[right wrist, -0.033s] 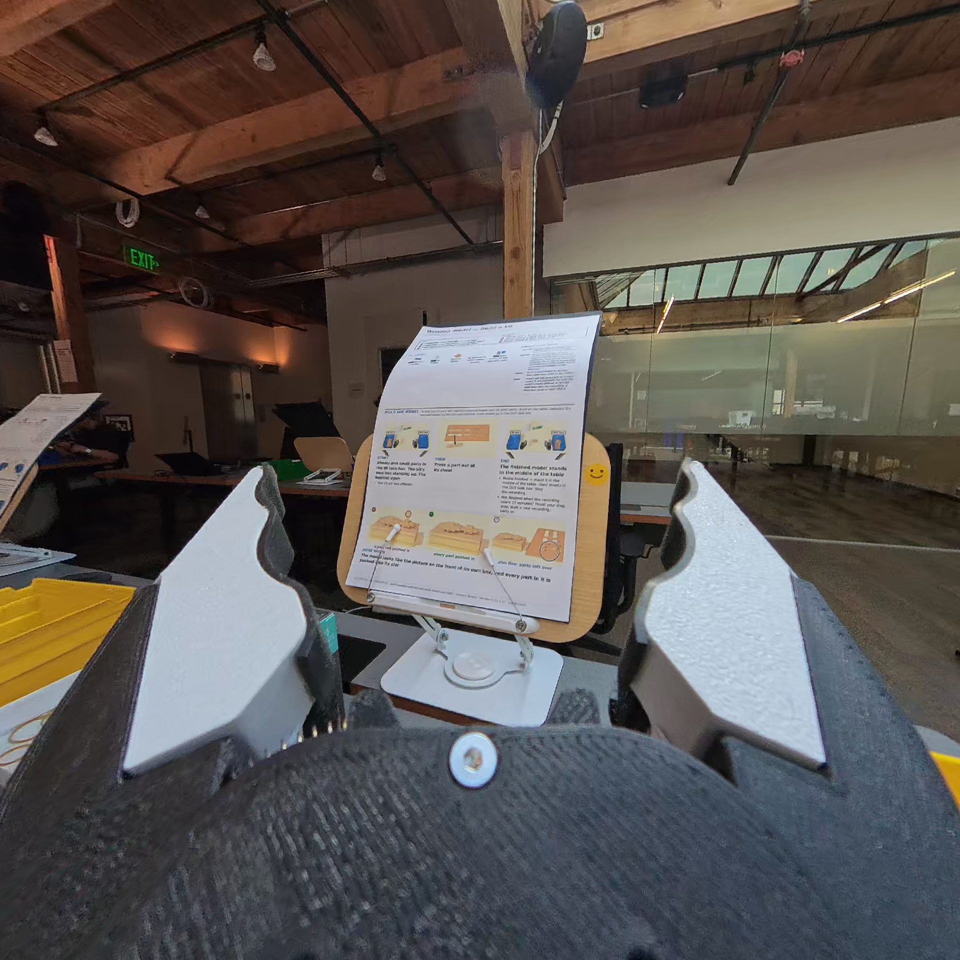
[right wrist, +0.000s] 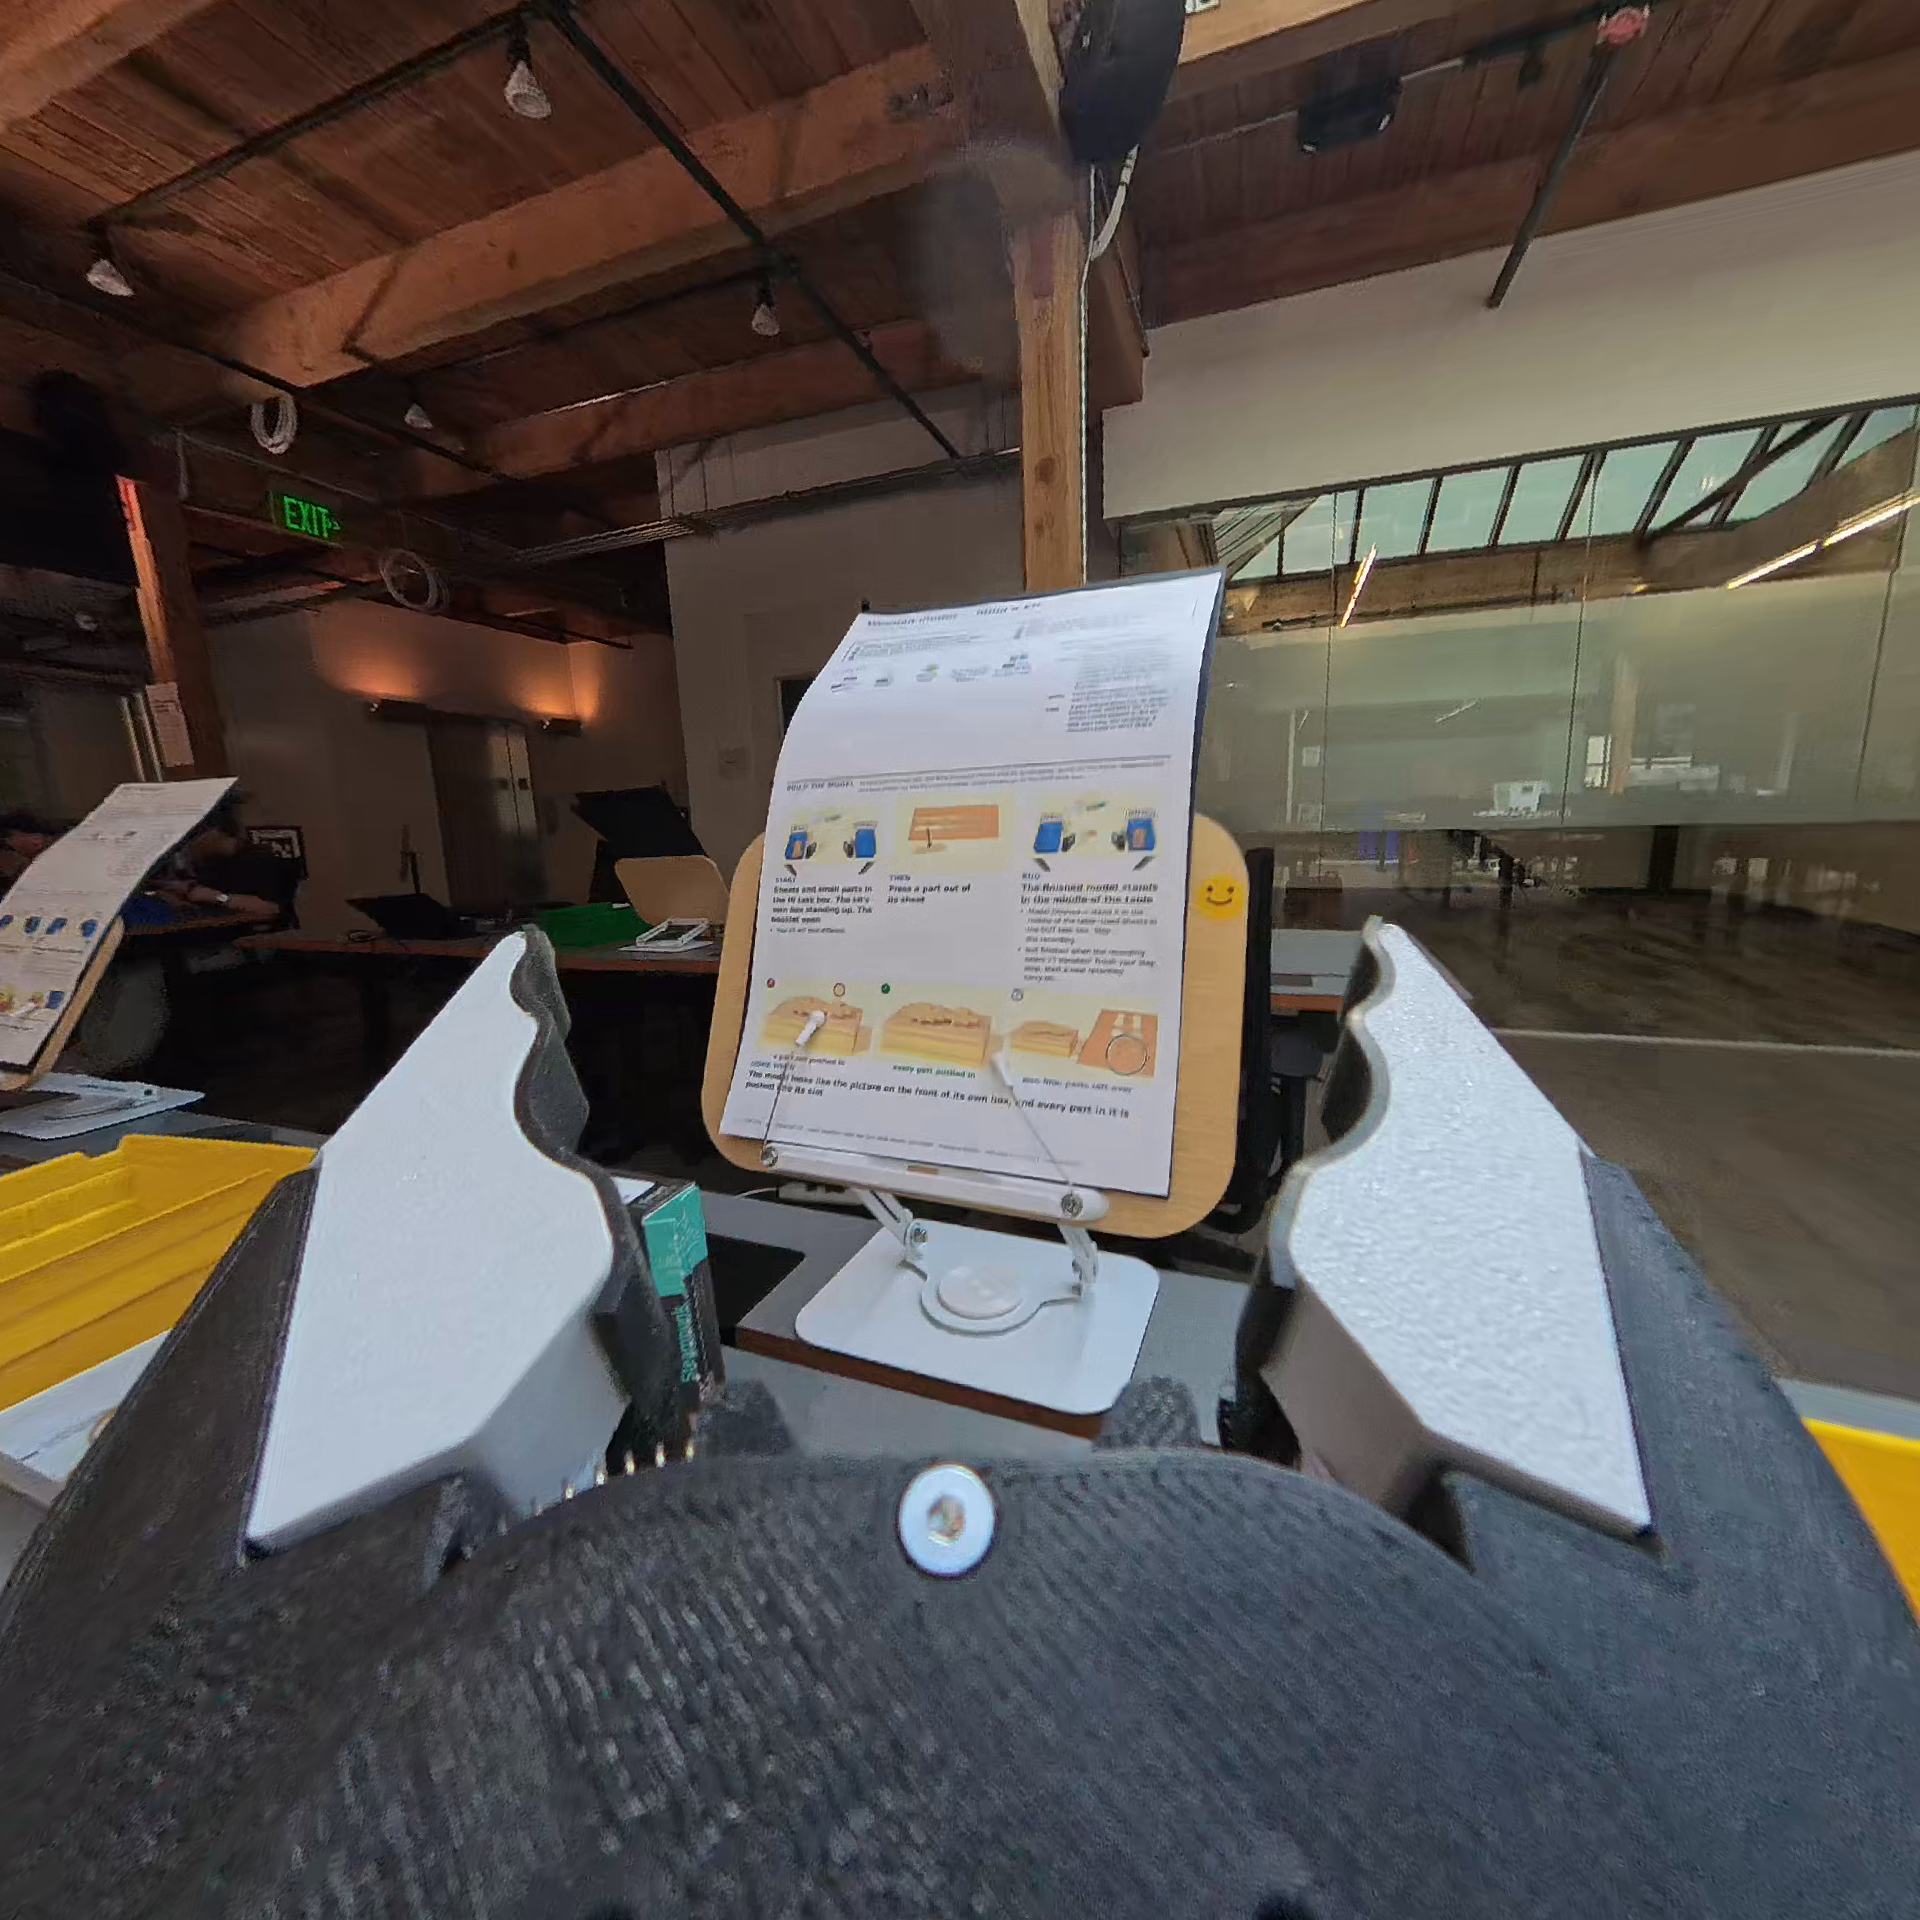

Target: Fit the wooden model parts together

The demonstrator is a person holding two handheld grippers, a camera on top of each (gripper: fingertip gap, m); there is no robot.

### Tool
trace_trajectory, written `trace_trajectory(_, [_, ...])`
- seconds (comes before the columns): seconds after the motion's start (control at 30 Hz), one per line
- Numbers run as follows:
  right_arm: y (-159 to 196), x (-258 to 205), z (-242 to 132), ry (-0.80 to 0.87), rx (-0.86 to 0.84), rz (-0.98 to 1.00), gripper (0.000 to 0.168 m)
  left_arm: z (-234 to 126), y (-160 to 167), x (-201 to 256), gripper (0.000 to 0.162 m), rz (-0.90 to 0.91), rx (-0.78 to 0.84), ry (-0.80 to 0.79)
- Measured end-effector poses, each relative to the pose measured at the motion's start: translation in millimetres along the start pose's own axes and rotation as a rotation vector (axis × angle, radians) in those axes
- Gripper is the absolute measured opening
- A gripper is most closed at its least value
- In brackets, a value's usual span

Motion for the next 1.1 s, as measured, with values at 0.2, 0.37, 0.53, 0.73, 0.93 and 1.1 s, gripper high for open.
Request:
trace_trajectory(0.2, [99,-41,-63,0.023,-0.458,-0.009,0.144,16,53,7,0.118,-0.085,-0.198,0.084])
trace_trajectory(0.37, [163,-93,-106,0.028,-0.71,-0.05,0.149,17,66,15,0.123,-0.088,-0.289,0.092])
trace_trajectory(0.53, [235,-119,-136,0.078,-0.925,-0.098,0.149,4,69,12,0.125,-0.101,-0.359,0.098])
trace_trajectory(0.73, [274,-131,-149,0.106,-1.079,-0.165,0.15,-4,65,10,0.123,-0.132,-0.361,0.124])
trace_trajectory(0.93, [280,-129,-154,0.111,-1.149,-0.056,0.149,2,77,18,0.123,-0.134,-0.414,0.166])
trace_trajectory(1.1, [280,-128,-155,0.127,-1.152,-0.052,0.151,3,81,25,0.121,-0.129,-0.445,0.189])
Point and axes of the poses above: each gripper's, where its closed fingertips meet, z out along the fingers, y out of its underside, x = y × z across the jaws, the point moved 5 cm from there along -z, back along the fingers, and after that the axes turned 8 degrees about z, right-handed, at the moved point
